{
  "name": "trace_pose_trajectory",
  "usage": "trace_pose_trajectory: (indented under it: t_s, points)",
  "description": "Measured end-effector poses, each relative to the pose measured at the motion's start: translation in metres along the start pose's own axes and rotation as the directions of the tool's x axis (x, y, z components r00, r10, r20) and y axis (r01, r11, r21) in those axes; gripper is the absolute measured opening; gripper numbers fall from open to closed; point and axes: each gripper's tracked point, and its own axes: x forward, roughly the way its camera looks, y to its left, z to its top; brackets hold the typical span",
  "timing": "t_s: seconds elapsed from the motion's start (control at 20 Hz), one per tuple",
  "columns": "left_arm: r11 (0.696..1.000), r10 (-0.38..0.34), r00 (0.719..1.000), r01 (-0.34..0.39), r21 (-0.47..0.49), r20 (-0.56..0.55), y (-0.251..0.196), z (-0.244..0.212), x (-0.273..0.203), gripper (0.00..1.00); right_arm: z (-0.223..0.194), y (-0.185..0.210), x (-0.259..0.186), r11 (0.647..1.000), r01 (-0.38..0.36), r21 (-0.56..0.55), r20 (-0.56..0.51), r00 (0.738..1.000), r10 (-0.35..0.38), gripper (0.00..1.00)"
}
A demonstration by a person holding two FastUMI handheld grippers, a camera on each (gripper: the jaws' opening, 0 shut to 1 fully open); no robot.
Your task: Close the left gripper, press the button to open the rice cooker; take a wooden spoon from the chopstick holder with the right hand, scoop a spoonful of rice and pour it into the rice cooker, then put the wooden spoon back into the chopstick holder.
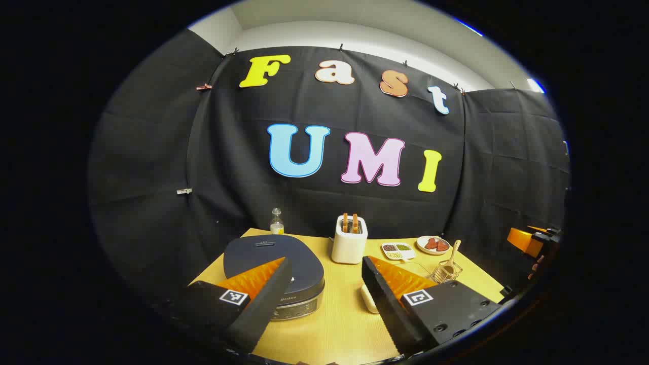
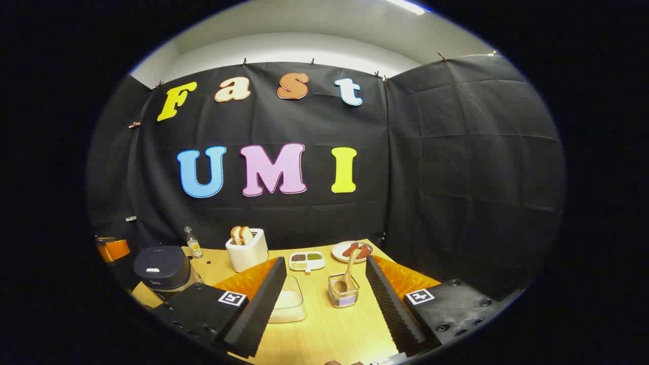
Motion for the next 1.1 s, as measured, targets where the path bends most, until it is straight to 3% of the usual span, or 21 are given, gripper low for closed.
trace_pose_trajectory:
  t_s: [0.3,0.65,1.1]
  points:
    - [1.000,0.005,1.000,-0.005,-0.017,0.006,0.000,-0.003,-0.007,0.96,0.010,0.003,0.001,1.000,-0.013,0.021,0.012,1.000,0.013,0.98]
    - [0.997,0.076,0.997,-0.076,-0.026,0.026,0.017,-0.004,-0.014,0.95,0.002,0.006,0.012,0.998,-0.065,-0.014,-0.027,0.998,0.065,0.98]
    - [0.996,0.076,0.997,-0.076,-0.048,0.006,0.021,-0.004,-0.014,0.95,0.007,0.017,0.006,0.994,-0.105,-0.029,-0.002,0.995,0.105,0.98]
